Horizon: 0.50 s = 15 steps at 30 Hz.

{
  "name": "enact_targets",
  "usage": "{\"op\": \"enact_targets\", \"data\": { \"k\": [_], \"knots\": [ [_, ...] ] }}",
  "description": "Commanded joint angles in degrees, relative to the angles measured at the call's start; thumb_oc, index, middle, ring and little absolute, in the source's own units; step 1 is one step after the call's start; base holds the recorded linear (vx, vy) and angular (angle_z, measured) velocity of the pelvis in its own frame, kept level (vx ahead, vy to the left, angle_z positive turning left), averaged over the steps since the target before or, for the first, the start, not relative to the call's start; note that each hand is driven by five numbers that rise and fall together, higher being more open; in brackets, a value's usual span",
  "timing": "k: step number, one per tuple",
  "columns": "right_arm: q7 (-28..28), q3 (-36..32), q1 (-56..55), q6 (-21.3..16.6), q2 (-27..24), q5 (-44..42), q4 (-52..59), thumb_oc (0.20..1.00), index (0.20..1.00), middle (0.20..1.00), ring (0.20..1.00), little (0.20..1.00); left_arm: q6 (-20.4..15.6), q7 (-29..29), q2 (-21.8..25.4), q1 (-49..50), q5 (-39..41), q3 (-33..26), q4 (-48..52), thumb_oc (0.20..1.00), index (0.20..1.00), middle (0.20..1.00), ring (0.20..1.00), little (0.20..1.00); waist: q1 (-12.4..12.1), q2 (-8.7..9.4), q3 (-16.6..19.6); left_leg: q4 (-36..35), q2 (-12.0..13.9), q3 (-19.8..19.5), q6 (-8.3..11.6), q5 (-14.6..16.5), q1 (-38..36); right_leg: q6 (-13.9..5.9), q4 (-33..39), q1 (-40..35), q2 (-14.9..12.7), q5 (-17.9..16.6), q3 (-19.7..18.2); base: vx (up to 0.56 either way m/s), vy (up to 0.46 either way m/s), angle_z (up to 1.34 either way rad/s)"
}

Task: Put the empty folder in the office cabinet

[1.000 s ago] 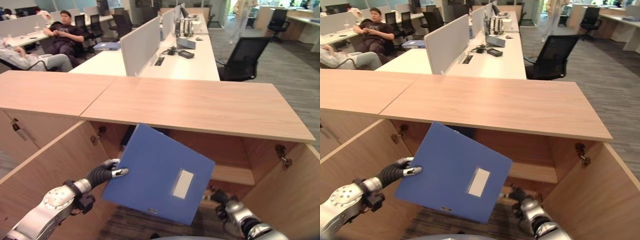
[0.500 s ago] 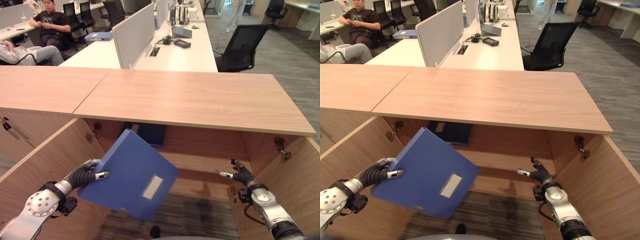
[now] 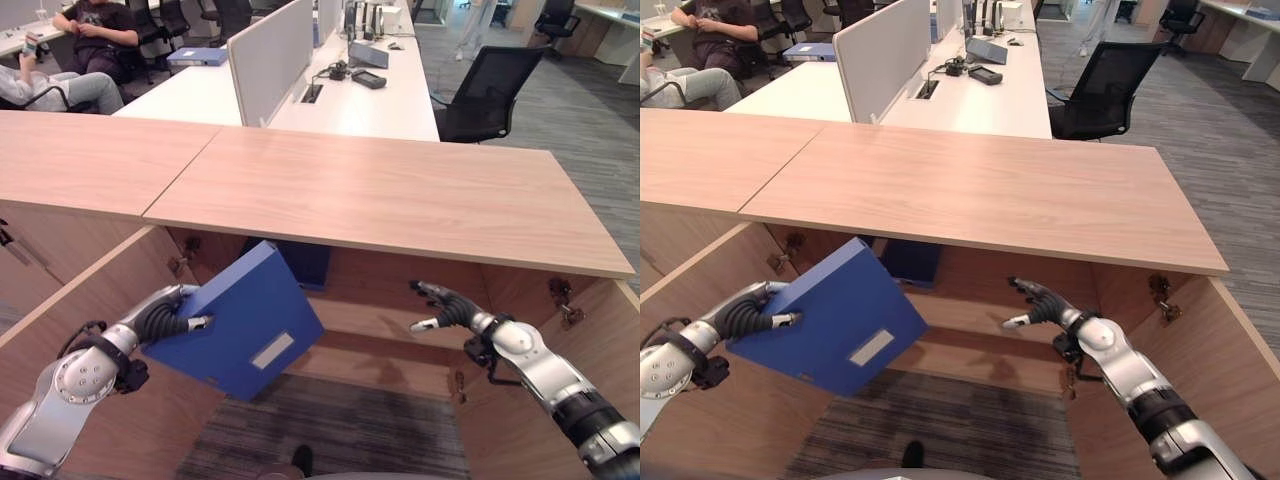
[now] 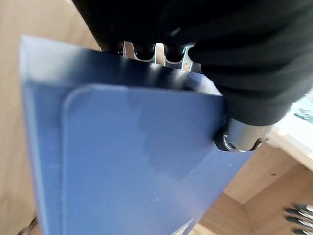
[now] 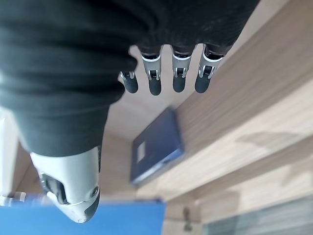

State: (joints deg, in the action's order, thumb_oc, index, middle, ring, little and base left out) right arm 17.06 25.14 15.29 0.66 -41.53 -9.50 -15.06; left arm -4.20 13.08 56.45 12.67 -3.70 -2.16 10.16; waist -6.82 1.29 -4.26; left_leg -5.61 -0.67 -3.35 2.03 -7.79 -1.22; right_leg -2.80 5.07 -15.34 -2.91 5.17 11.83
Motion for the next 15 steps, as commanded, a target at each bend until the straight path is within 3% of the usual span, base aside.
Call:
{"op": "enact_targets", "data": {
  "k": [1, 8, 15],
  "knots": [
    [1.60, 2.78, 4.96, -2.37, -0.47, -0.30, 2.21, 1.000, 1.000, 1.000, 1.000, 1.000, -3.69, -0.79, 2.76, -3.68, 0.28, -1.69, 1.95, 0.200, 0.200, 0.200, 0.200, 0.200, -0.60, 1.22, 1.27, 0.61, 2.84, 0.37, 1.05, 10.31, -6.17, -4.12, -0.07, 4.90, -3.93, -4.35, 2.68, 0.00, 0.000, 0.00],
    [1.22, 8.58, 10.65, -3.24, 2.81, 1.17, -0.19, 1.000, 1.000, 1.000, 1.000, 1.000, -5.21, 0.24, 5.94, -6.99, 5.58, 1.08, 6.56, 0.200, 0.200, 0.200, 0.200, 0.200, -1.22, 1.11, 1.40, 0.61, 2.77, 0.16, 1.07, 10.17, -6.09, -4.10, -0.07, 4.75, -4.02, -4.42, 2.93, 0.00, -0.001, 0.00],
    [-0.05, 9.38, 12.69, -3.83, 5.74, -0.55, -0.38, 1.000, 1.000, 1.000, 1.000, 1.000, -6.05, 0.66, 8.39, -8.13, 8.43, 2.37, 8.96, 0.200, 0.200, 0.200, 0.200, 0.200, -1.52, 1.01, 1.64, 0.61, 2.81, 0.14, 1.10, 10.05, -6.07, -4.09, -0.07, 4.76, -4.01, -4.47, 3.01, 0.00, 0.000, 0.00]
  ]
}}
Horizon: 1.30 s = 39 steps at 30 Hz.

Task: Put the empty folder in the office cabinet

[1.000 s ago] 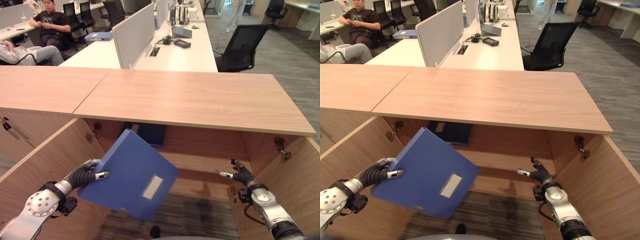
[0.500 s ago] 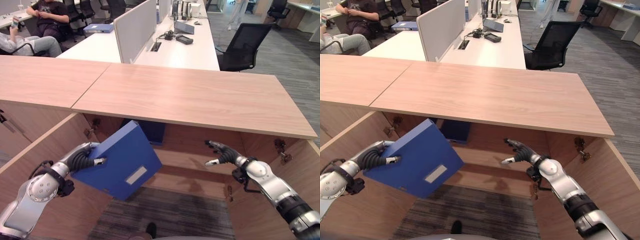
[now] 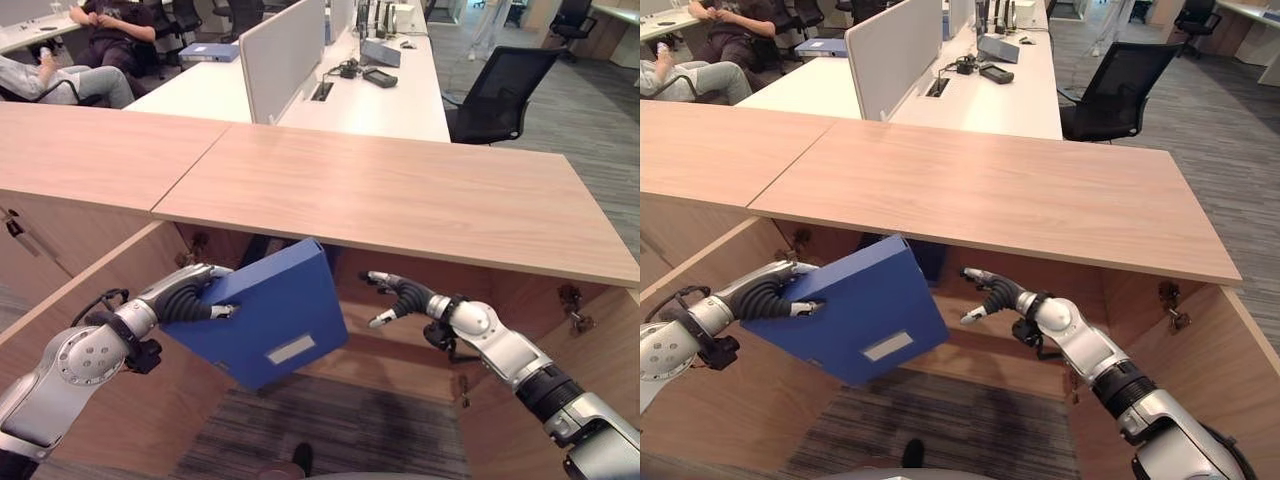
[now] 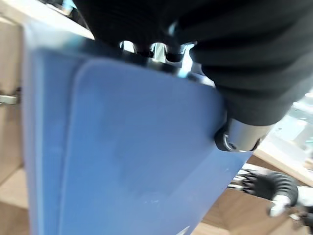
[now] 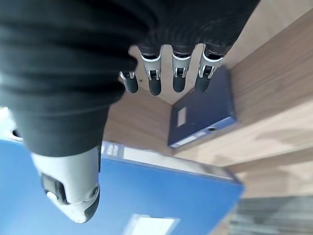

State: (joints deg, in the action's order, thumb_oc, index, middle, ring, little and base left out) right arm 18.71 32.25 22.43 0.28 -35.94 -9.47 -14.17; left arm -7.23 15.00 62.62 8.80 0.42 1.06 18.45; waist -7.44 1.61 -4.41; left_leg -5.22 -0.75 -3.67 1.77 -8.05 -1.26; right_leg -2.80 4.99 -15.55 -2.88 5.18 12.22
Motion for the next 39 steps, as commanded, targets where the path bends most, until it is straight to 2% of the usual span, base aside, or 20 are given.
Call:
{"op": "enact_targets", "data": {
  "k": [1, 6, 10, 20, 29, 32, 39],
  "knots": [
    [-1.81, 2.29, 5.63, -3.54, 0.38, -0.72, -1.14, 1.000, 1.000, 1.000, 1.000, 1.000, -3.10, -1.31, 2.23, -4.27, 4.32, -0.82, 0.68, 0.200, 0.200, 0.200, 0.200, 0.200, -0.94, 0.70, 1.79, 0.22, 2.88, 0.46, 1.36, 10.30, -6.00, -4.10, 0.01, 4.98, -4.02, -4.46, 2.62, 0.00, 0.000, 0.00],
    [-2.34, 1.95, 5.78, -3.84, 1.28, -1.52, -0.54, 1.000, 1.000, 1.000, 1.000, 1.000, -3.28, -1.47, 1.99, -4.76, 4.14, -0.15, 0.50, 0.200, 0.200, 0.200, 0.200, 0.200, -1.04, 0.70, 1.72, 0.22, 2.87, 0.44, 1.38, 10.27, -6.01, -4.06, 0.01, 4.90, -4.04, -4.42, 2.63, 0.00, 0.000, 0.00],
    [-3.07, 2.74, 6.66, -3.84, 4.02, -2.01, -1.55, 1.000, 1.000, 1.000, 1.000, 1.000, -3.35, -2.03, 1.29, -5.38, 4.58, 0.02, 0.81, 0.200, 0.200, 0.200, 0.200, 0.200, -1.38, 0.77, 1.72, 0.22, 2.90, 0.36, 1.35, 10.25, -6.05, -3.95, 0.01, 4.92, -4.01, -4.42, 2.60, 0.00, 0.000, 0.00],
    [-1.13, 4.75, 6.74, -3.78, 8.36, -5.76, 0.62, 1.000, 1.000, 1.000, 1.000, 1.000, -3.13, -3.09, -2.47, -7.64, 1.56, 1.55, -0.48, 0.200, 0.200, 0.200, 0.200, 0.200, -1.72, 0.91, 1.56, 0.22, 2.94, 0.38, 1.32, 10.28, -5.99, -3.79, 0.01, 4.92, -4.03, -4.28, 2.65, 0.00, 0.000, 0.00],
    [0.73, 6.11, 6.71, -3.22, 9.70, -8.38, 0.75, 1.000, 1.000, 1.000, 1.000, 1.000, -2.99, -2.73, -4.10, -8.51, 1.17, 2.27, -0.86, 0.200, 0.200, 0.200, 0.200, 0.200, -1.89, 1.13, 1.56, 0.22, 3.01, 0.21, 1.27, 10.29, -5.90, -3.69, 0.01, 4.88, -4.06, -4.25, 2.80, 0.00, 0.000, 0.00],
    [0.65, 6.60, 6.75, -3.13, 10.36, -7.96, -0.91, 1.000, 1.000, 1.000, 1.000, 1.000, -3.02, -2.31, -5.02, -9.66, 4.19, 2.90, -0.42, 0.200, 0.200, 0.200, 0.200, 0.200, -1.85, 1.26, 1.53, 0.22, 3.02, 0.10, 1.23, 10.30, -5.78, -3.66, 0.01, 4.94, -4.04, -4.27, 2.76, 0.00, 0.000, 0.00],
    [-1.83, 6.75, 5.93, -3.53, 15.99, -8.78, -8.28, 1.000, 1.000, 1.000, 1.000, 1.000, -3.88, -1.39, -8.70, -12.63, 15.94, 5.34, 4.71, 0.200, 0.200, 0.200, 0.200, 0.200, -2.00, 1.29, 1.33, 0.22, 2.95, -0.28, 1.12, 10.27, -5.69, -3.48, 0.01, 4.85, -3.94, -4.31, 2.91, 0.00, 0.000, 0.00]
  ]
}}
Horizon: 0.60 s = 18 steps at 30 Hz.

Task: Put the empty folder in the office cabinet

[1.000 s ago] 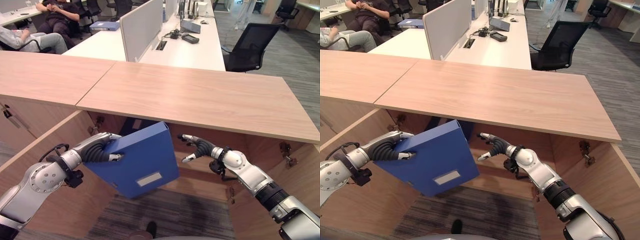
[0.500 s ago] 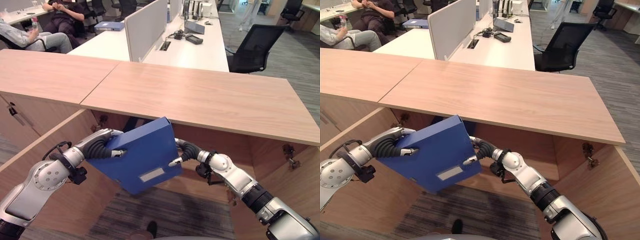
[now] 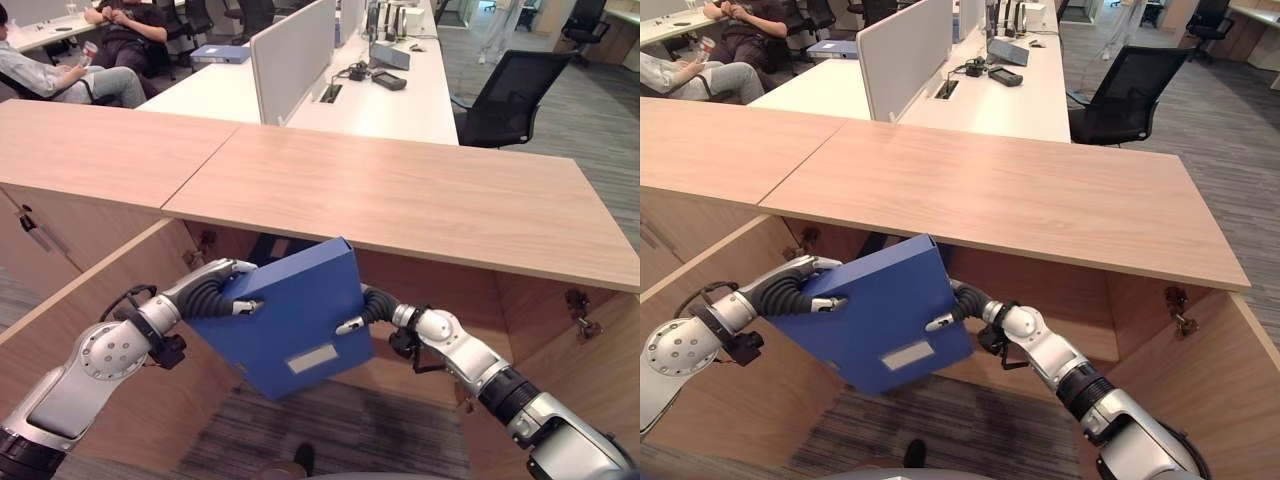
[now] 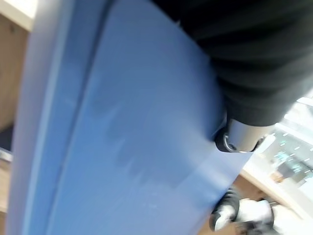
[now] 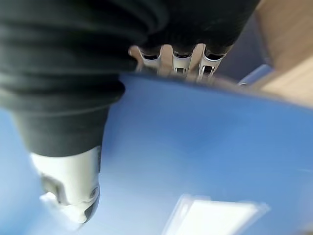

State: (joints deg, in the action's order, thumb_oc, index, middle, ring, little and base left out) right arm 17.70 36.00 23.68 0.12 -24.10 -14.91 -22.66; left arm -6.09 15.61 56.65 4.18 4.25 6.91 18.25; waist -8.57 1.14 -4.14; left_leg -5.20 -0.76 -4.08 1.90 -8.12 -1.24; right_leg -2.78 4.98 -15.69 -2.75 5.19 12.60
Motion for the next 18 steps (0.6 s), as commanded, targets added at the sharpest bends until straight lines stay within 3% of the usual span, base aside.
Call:
{"op": "enact_targets", "data": {
  "k": [1, 7, 9, 10, 11, 12, 14, 15, 18],
  "knots": [
    [-1.16, 2.87, 4.56, -3.45, 4.88, -3.62, -0.19, 1.000, 1.000, 1.000, 1.000, 1.000, -5.03, -1.68, -3.47, -8.12, 13.50, -0.01, 5.78, 0.200, 0.200, 0.200, 0.200, 0.200, -0.84, 1.74, 1.07, 0.20, 2.93, 0.17, 0.99, 10.37, -5.74, -3.50, 0.02, 5.01, -4.08, -4.31, 2.50, 0.00, 0.000, 0.00],
    [-1.11, 3.42, 3.08, -2.96, 8.88, -9.85, -1.11, 1.000, 1.000, 1.000, 1.000, 1.000, -4.32, -0.92, -8.58, -10.48, 17.82, 5.26, 6.38, 0.200, 0.200, 0.200, 0.200, 0.200, -0.45, 1.74, 0.94, 0.20, 2.80, 0.31, 0.90, 10.50, -5.85, -3.42, 0.02, 4.89, -4.15, -4.24, 2.42, 0.00, 0.000, 0.00],
    [2.81, 3.19, -2.12, -2.11, 7.31, -13.23, 0.75, 0.846, 0.846, 0.846, 0.846, 0.846, -4.23, -0.56, -9.86, -9.97, 17.60, 4.60, 5.20, 0.200, 0.200, 0.200, 0.200, 0.200, 0.09, 1.68, 0.75, 0.20, 2.77, 0.45, 0.90, 10.53, -5.92, -3.47, 0.02, 4.92, -4.17, -4.26, 2.37, -0.01, 0.002, 0.03],
    [2.69, 3.86, -3.35, -1.39, 8.21, -14.62, 0.73, 0.667, 0.667, 0.667, 0.667, 0.667, -4.08, -0.50, -10.59, -10.59, 17.71, 5.08, 4.81, 0.200, 0.200, 0.200, 0.200, 0.200, 0.39, 1.73, 0.69, 0.20, 2.75, 0.48, 0.88, 10.53, -5.95, -3.41, 0.02, 4.96, -4.15, -4.30, 2.37, 0.00, -0.004, 0.03],
    [2.68, 3.86, -3.38, -1.38, 8.19, -14.65, 0.76, 0.583, 0.583, 0.583, 0.583, 0.583, -4.11, -0.50, -10.61, -10.64, 17.70, 5.16, 4.74, 0.200, 0.200, 0.200, 0.200, 0.200, 0.38, 1.73, 0.72, 0.20, 2.74, 0.46, 0.87, 10.54, -5.94, -3.41, 0.02, 4.95, -4.15, -4.30, 2.38, 0.00, 0.000, 0.00],
    [3.58, 5.60, -3.53, -0.12, 10.26, -16.93, -1.59, 0.200, 0.200, 0.200, 0.200, 0.200, -3.38, -0.74, -12.17, -11.95, 17.82, 6.26, 4.59, 0.200, 0.200, 0.200, 0.200, 0.200, 0.43, 1.75, 0.68, 0.20, 2.70, 0.37, 0.85, 10.54, -5.96, -3.32, 0.02, 4.99, -4.11, -4.28, 2.31, 0.00, 0.000, 0.00],
    [3.91, 6.30, -3.34, 1.00, 12.04, -19.68, -2.65, 0.200, 0.200, 0.200, 0.200, 0.200, -3.26, -0.78, -13.04, -12.77, 18.02, 6.88, 4.73, 0.200, 0.200, 0.200, 0.200, 0.200, 0.33, 1.81, 0.62, 0.20, 2.68, 0.34, 0.86, 10.53, -5.92, -3.28, 0.02, 4.97, -4.10, -4.28, 2.32, 0.00, -0.007, -0.02],
    [5.29, 7.18, -3.27, 3.02, 14.24, -27.84, -2.17, 0.200, 0.200, 0.200, 0.200, 0.200, -3.30, -0.96, -14.41, -13.95, 18.35, 8.03, 4.93, 0.200, 0.200, 0.200, 0.200, 0.200, 0.03, 1.93, 0.46, 0.20, 2.69, 0.29, 0.91, 10.51, -5.89, -3.22, 0.02, 4.96, -4.11, -4.24, 2.36, 0.00, 0.000, 0.00],
    [3.91, 6.81, -2.93, 2.80, 16.00, -33.25, -2.90, 0.200, 0.200, 0.200, 0.200, 0.200, -2.89, -1.19, -15.98, -13.98, 18.63, 8.84, 4.66, 0.200, 0.200, 0.200, 0.200, 0.200, -0.26, 2.06, 0.40, 0.20, 2.74, 0.20, 0.94, 10.51, -5.95, -3.14, 0.02, 4.89, -4.13, -4.27, 2.43, 0.00, -0.015, 0.06]
  ]
}}
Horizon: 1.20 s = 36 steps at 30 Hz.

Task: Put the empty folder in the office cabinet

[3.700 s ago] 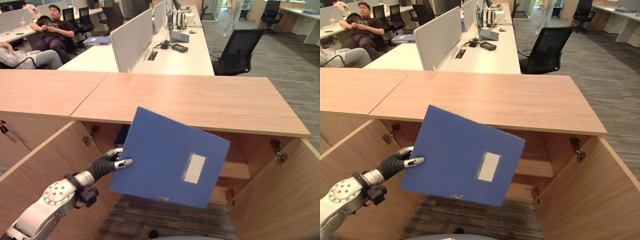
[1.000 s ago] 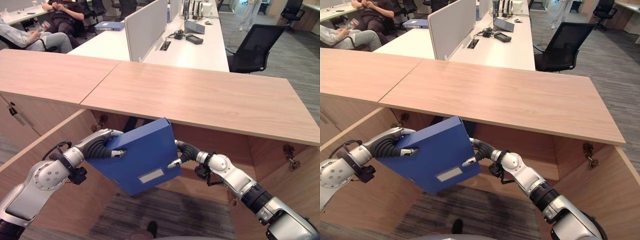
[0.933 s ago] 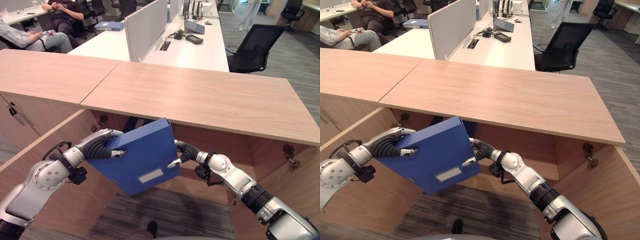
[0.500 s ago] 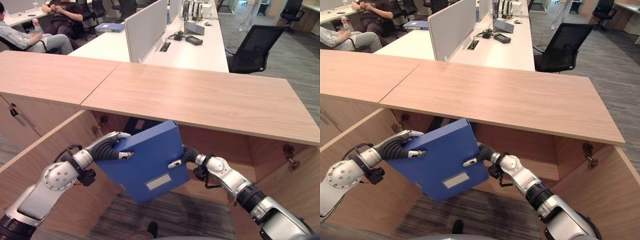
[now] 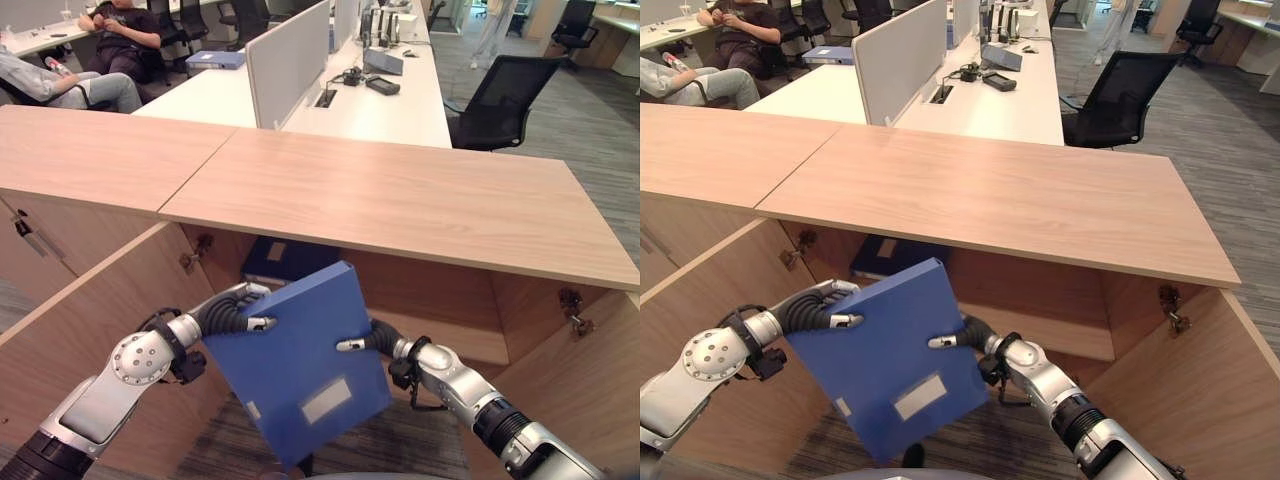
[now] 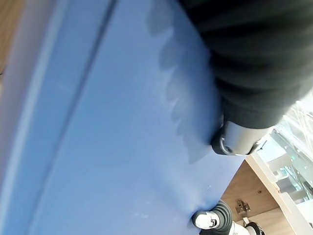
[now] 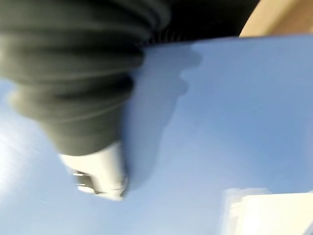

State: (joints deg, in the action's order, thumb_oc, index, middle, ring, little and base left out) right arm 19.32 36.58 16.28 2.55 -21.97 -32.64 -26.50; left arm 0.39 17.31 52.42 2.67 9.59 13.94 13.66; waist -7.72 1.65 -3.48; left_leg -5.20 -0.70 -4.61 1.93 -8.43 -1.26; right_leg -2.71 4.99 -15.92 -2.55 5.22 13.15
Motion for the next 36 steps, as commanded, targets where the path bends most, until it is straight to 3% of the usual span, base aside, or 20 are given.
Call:
{"op": "enact_targets", "data": {
  "k": [1, 2, 6, 7, 8, 9, 12, 13, 14, 15, 18, 25, 36],
  "knots": [
    [0.77, 5.29, 4.25, -0.39, 14.48, -17.42, 0.16, 0.200, 0.200, 0.200, 0.200, 0.200, -9.19, -3.14, -12.28, -12.18, 13.64, 2.03, 8.90, 0.200, 0.200, 0.200, 0.200, 0.200, -1.17, 1.55, -0.33, 0.20, 2.71, 0.72, 0.92, 10.80, -5.94, -3.22, 0.01, 5.13, -4.34, -4.28, 1.88, 0.00, 0.000, 0.00],
    [-2.37, 3.48, 3.94, -0.79, 16.59, -19.28, -4.50, 0.200, 0.200, 0.200, 0.200, 0.200, -8.39, -3.13, -12.73, -11.45, 14.86, 2.52, 8.29, 0.200, 0.200, 0.200, 0.200, 0.200, -1.34, 1.39, -0.30, 0.20, 2.68, 0.62, 0.89, 10.77, -5.86, -3.23, 0.01, 5.15, -4.32, -4.37, 1.84, 0.00, 0.000, 0.00],
    [-4.07, -1.28, 1.91, -0.10, 17.17, -23.17, -7.63, 0.200, 0.200, 0.200, 0.200, 0.200, -6.57, -2.32, -13.59, -8.27, 20.05, 2.17, 7.17, 0.200, 0.200, 0.200, 0.200, 0.200, -1.25, 1.19, -0.25, 0.20, 2.69, 0.64, 0.94, 10.82, -5.87, -3.23, 0.01, 5.10, -4.26, -4.41, 1.86, 0.00, 0.000, 0.00],
    [-5.05, -4.23, -0.27, 0.72, 16.96, -25.83, -9.33, 0.200, 0.200, 0.200, 0.200, 0.200, -4.71, -1.31, -15.16, -5.45, 24.77, 3.14, 4.46, 0.445, 0.445, 0.445, 0.445, 0.445, -0.85, 1.04, -0.34, 0.20, 2.72, 0.78, 0.97, 10.83, -6.00, -3.22, 0.01, 5.05, -4.23, -4.53, 1.85, 0.00, 0.000, 0.00],
    [-5.04, -4.24, -0.30, 0.73, 16.95, -25.84, -9.32, 0.200, 0.200, 0.200, 0.200, 0.200, -4.72, -1.29, -15.16, -5.45, 24.78, 3.16, 4.44, 0.529, 0.529, 0.529, 0.529, 0.529, -0.85, 1.04, -0.28, 0.20, 2.72, 0.77, 0.97, 10.83, -5.95, -3.22, 0.01, 5.09, -4.23, -4.53, 1.86, 0.00, 0.000, 0.00],
    [-5.55, -5.08, -1.70, 1.12, 17.00, -26.27, -11.07, 0.200, 0.200, 0.200, 0.200, 0.200, -3.49, -1.05, -16.06, -4.46, 27.77, 4.00, 1.81, 1.000, 1.000, 1.000, 1.000, 1.000, -0.62, 0.92, -0.46, 0.20, 2.80, 0.85, 0.99, 10.97, -6.27, -3.18, 0.01, 4.93, -4.13, -4.51, 1.71, 0.00, -0.007, -0.04],
    [-5.88, -5.75, -2.95, 1.82, 16.53, -25.66, -12.07, 0.200, 0.200, 0.200, 0.200, 0.200, -2.13, -0.39, -16.83, -3.81, 30.80, 4.89, -0.42, 1.000, 1.000, 1.000, 1.000, 1.000, -0.17, 0.93, -0.31, 0.20, 2.74, 0.80, 0.97, 10.84, -6.00, -3.18, 0.01, 5.23, -4.12, -4.60, 1.73, 0.00, -0.001, 0.01],
    [-6.11, -9.01, -7.57, 3.89, 14.31, -25.02, -14.22, 0.200, 0.200, 0.200, 0.200, 0.200, 1.39, 0.45, -18.93, -0.47, 37.24, 5.65, -8.35, 1.000, 1.000, 1.000, 1.000, 1.000, 1.29, 0.74, -0.38, 0.20, 2.79, 0.98, 0.97, 10.85, -6.05, -3.18, 0.01, 5.43, -3.99, -4.74, 1.33, 0.00, 0.000, 0.00],
    [-6.11, -9.00, -7.60, 3.89, 14.29, -25.02, -14.21, 0.200, 0.200, 0.200, 0.200, 0.200, 1.38, 0.46, -18.94, -0.47, 37.24, 5.66, -8.38, 1.000, 1.000, 1.000, 1.000, 1.000, 1.29, 0.72, -0.36, 0.20, 2.80, 0.97, 0.97, 10.86, -6.06, -3.18, 0.01, 5.43, -3.98, -4.74, 1.34, 0.00, 0.000, 0.00],
    [-6.25, -10.82, -10.07, 3.67, 15.93, -22.95, -19.80, 0.200, 0.200, 0.200, 0.200, 0.200, 2.16, -1.09, -21.08, 1.91, 38.76, 4.57, -14.37, 1.000, 1.000, 1.000, 1.000, 1.000, 1.88, 0.34, -0.53, 0.20, 2.88, 1.04, 0.95, 10.76, -6.07, -3.13, 0.01, 5.49, -3.87, -4.65, 1.37, -0.02, 0.002, -0.07],
    [-7.88, -15.72, -14.72, 3.30, 15.17, -25.40, -20.15, 0.200, 0.200, 0.200, 0.200, 0.200, 3.50, -3.94, -27.57, 6.02, 40.21, 1.34, -30.30, 1.000, 1.000, 1.000, 1.000, 1.000, 3.16, 0.13, -0.69, 0.20, 3.04, 1.27, 1.06, 10.56, -5.83, -3.02, 0.01, 5.82, -3.54, -4.53, 1.22, -0.02, -0.006, -0.13],
    [-8.90, -18.34, -14.54, 2.93, 15.83, -28.30, -21.43, 0.200, 0.200, 0.200, 0.200, 0.200, 3.25, -7.13, -35.96, 5.00, 38.93, -2.31, -48.92, 1.000, 1.000, 1.000, 1.000, 1.000, 3.87, -0.16, -0.54, 0.20, 3.69, 0.97, 1.55, 10.09, -5.26, -2.39, 0.01, 6.25, -2.84, -3.99, 1.23, -0.01, -0.028, 0.02],
    [-11.30, -20.12, -13.17, 1.82, 16.47, -28.64, -25.90, 0.200, 0.200, 0.200, 0.200, 0.200, 2.55, -10.02, -41.52, 1.64, 38.94, -6.36, -64.51, 1.000, 1.000, 1.000, 1.000, 1.000, 4.11, -0.49, -0.79, 0.20, 5.19, 0.23, 2.83, 8.83, -4.06, -1.18, 0.01, 6.79, -1.30, -3.07, 1.78, -0.01, -0.060, 0.03]
  ]
}}
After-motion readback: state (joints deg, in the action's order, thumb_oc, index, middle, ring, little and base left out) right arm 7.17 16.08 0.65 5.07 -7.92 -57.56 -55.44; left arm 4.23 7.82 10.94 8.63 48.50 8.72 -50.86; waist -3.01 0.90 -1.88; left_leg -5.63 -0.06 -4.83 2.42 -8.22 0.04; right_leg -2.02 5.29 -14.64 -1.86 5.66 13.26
